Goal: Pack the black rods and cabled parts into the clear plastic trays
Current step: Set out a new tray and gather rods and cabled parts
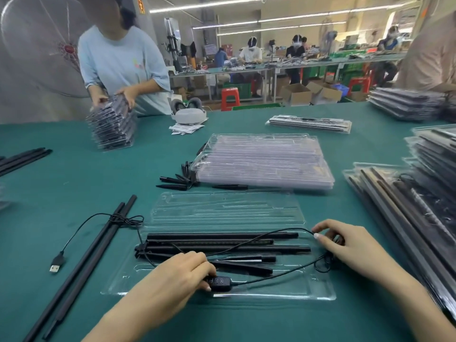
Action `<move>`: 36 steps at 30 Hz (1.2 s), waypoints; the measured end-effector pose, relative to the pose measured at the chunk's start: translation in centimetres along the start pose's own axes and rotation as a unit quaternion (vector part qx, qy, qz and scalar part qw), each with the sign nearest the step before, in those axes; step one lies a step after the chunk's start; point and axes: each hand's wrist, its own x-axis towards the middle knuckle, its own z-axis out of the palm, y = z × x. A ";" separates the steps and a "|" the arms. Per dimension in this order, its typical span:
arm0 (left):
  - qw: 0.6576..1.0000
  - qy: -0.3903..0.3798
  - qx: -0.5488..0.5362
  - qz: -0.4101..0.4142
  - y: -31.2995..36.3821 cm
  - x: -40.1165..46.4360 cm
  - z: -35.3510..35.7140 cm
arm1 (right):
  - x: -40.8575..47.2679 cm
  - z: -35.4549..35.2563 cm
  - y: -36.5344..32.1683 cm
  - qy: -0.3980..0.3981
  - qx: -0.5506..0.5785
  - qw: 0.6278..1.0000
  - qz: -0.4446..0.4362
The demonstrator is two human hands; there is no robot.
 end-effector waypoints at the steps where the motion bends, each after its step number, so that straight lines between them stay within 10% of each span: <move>1: 1.000 0.003 0.015 0.006 0.0 0.0 0.2 | 0.0 0.0 0.0 0.000 -0.001 1.000 0.001; 36: 0.978 0.034 -0.052 -0.199 1.1 3.3 1.0 | -1.2 -2.0 -1.6 -0.070 0.034 0.996 -0.031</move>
